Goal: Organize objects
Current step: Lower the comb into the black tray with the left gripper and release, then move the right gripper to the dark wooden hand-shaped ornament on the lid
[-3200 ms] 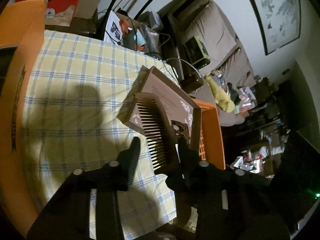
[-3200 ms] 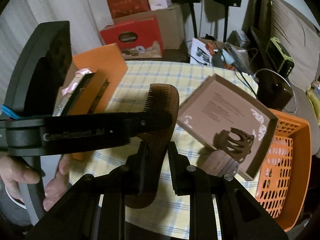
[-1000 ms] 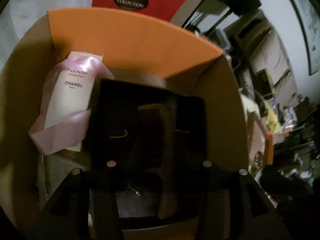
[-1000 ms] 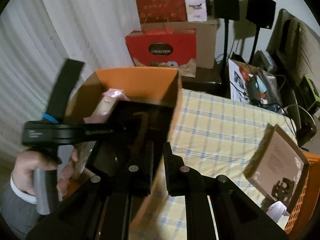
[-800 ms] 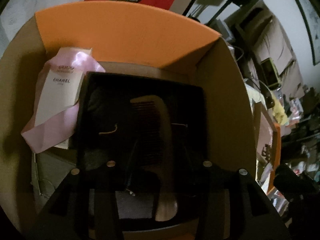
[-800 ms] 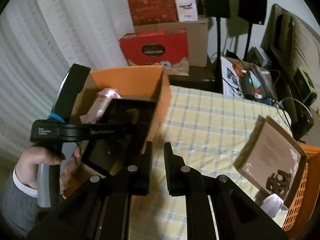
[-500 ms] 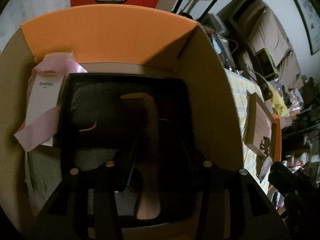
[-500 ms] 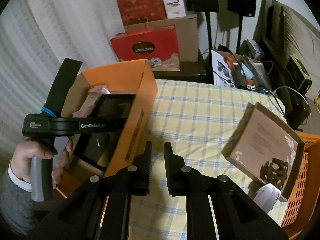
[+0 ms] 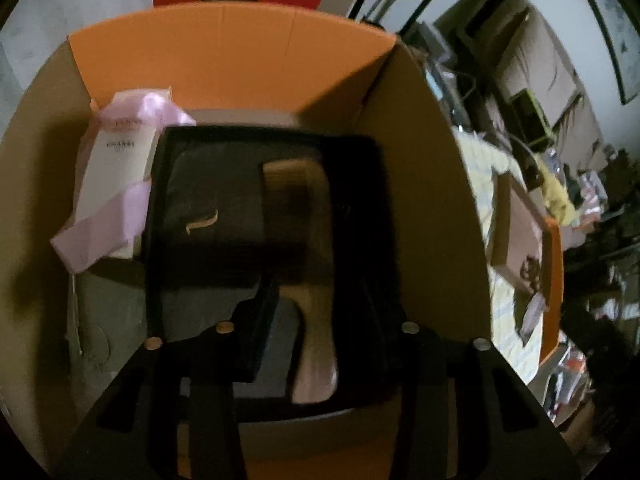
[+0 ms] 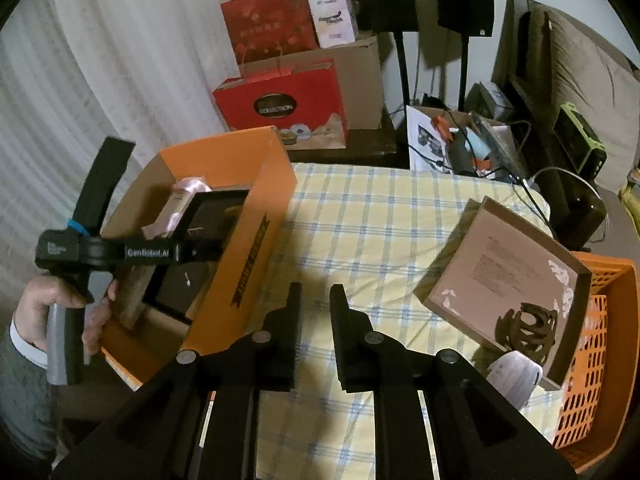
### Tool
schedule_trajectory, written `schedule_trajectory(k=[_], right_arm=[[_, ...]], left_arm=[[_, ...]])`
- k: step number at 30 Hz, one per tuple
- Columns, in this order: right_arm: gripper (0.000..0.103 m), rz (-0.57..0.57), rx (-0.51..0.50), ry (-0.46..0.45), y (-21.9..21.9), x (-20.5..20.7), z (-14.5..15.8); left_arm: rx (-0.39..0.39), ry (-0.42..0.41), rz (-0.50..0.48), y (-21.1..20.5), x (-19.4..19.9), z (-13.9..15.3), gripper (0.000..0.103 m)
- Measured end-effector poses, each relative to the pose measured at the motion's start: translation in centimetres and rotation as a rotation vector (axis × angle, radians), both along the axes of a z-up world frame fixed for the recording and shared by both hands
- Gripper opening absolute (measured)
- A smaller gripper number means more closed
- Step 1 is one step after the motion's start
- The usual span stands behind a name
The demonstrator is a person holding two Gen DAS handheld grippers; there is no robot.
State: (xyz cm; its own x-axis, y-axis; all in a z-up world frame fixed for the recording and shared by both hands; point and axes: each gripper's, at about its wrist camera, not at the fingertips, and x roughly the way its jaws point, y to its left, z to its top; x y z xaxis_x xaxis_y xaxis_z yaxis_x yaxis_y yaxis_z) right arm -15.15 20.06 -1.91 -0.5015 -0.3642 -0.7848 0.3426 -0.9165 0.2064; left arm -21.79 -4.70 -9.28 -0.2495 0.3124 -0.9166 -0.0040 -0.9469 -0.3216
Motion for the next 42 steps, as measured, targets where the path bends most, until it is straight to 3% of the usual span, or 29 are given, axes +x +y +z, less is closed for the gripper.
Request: schedule_trajectory(k=[4, 13, 19, 22, 26, 29, 33, 42], right_arm=[[0.015, -0.007, -0.003, -0.007, 0.4, 0.1, -0.3], [0.016, -0.034, -0.019, -0.011, 1.9, 0.4, -0.3], [0.016, -0.037, -0.014, -0.003, 2.5, 0.7, 0.0], [0.017, -0.053, -0.003, 0.006, 3.3, 1.0, 0.2], [0.023, -0.088, 0.031, 0.016, 4.7, 1.3, 0.2], [0.03, -0.119, 0.049, 0.019, 6.0, 1.6, 0.1], [0.042, -0.165, 0.074, 0.028, 8.0, 2.1, -0.1], [0.05, -0.279, 0.104, 0.022, 13.6, 3.3, -0.6]], left_arm=[[0.003, -0.018, -0.018, 0.7, 0.2, -0.9, 0.033], [-0.044, -0.026, -0.107, 3.3, 0.5, -0.7, 0.019], [-0.059, -0.03, -0.126, 4.0, 0.6, -0.6, 0.019], [-0.063, -0.02, -0.105, 3.4, 0.9, 0.0, 0.037], [-0.047, 0.045, -0.084, 2.6, 1.6, 2.2, 0.052], [-0.004, 0.096, -0.089, 2.4, 2.3, 4.0, 0.068], [-0.013, 0.144, -0.109, 3.3, 3.2, 5.9, 0.073], [0.002, 0.232, -0.183, 7.9, 6.1, 9.0, 0.082]])
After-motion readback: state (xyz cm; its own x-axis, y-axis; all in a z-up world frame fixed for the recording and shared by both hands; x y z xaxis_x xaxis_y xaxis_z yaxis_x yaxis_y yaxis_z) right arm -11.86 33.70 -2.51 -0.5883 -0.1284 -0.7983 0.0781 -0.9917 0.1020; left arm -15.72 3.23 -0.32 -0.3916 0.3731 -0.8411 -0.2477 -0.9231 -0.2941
